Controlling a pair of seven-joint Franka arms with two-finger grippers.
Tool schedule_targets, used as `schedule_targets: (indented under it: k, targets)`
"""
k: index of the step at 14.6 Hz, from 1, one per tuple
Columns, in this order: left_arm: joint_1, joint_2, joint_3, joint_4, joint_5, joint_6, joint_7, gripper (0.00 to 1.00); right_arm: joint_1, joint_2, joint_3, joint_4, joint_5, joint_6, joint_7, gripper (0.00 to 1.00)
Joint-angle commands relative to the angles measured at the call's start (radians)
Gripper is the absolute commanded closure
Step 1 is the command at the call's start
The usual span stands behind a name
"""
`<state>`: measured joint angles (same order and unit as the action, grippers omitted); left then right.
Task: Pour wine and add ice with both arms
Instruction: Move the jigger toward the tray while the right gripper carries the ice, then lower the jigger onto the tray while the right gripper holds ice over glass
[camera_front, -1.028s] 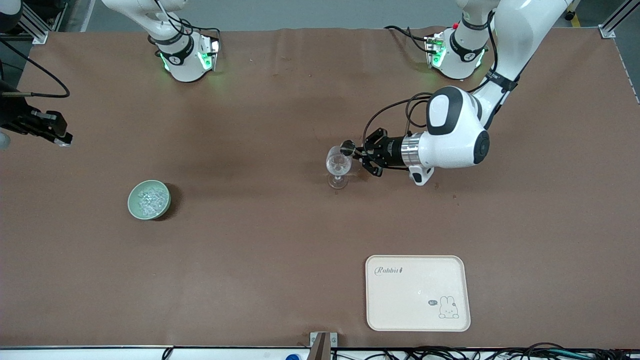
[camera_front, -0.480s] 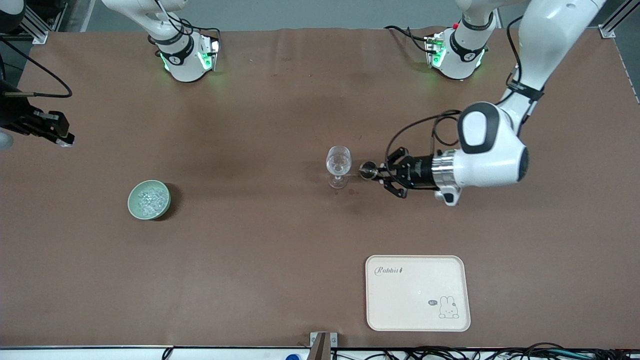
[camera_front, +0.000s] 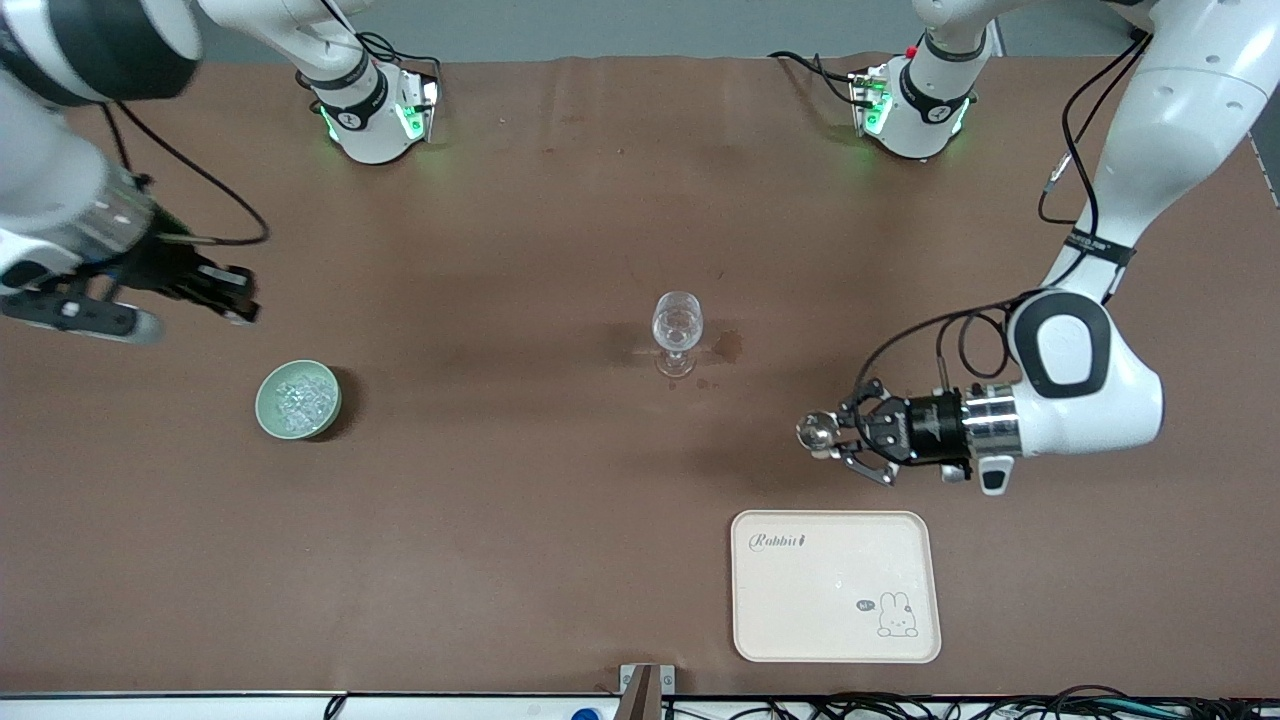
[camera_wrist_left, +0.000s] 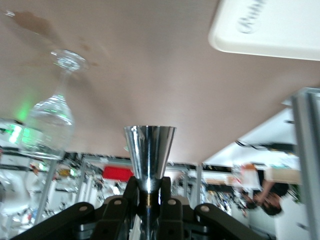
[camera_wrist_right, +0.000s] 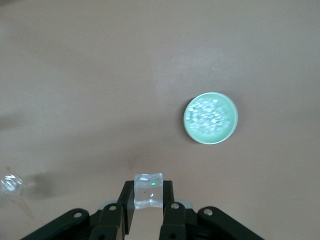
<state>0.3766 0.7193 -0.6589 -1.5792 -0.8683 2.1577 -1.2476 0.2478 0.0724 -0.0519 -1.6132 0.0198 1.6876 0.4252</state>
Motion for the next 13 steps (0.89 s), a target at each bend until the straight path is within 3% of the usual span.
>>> schedule_targets:
  k: [1,7,13]
  targets:
    - [0.024,0.098,-0.007,0.102,-0.081,-0.019,0.08,0.99,0.111,0.131,-0.009,0.148,-0.004,-0.016,0.192,0.99]
    - [0.048,0.262,0.059,0.226,-0.144,-0.013,0.24,0.99,0.318,0.337,-0.008,0.354,0.002,0.009,0.524,0.99]
    - [0.042,0.347,0.137,0.243,-0.29,-0.006,0.393,0.99,0.501,0.458,-0.008,0.378,0.002,0.17,0.707,0.99]
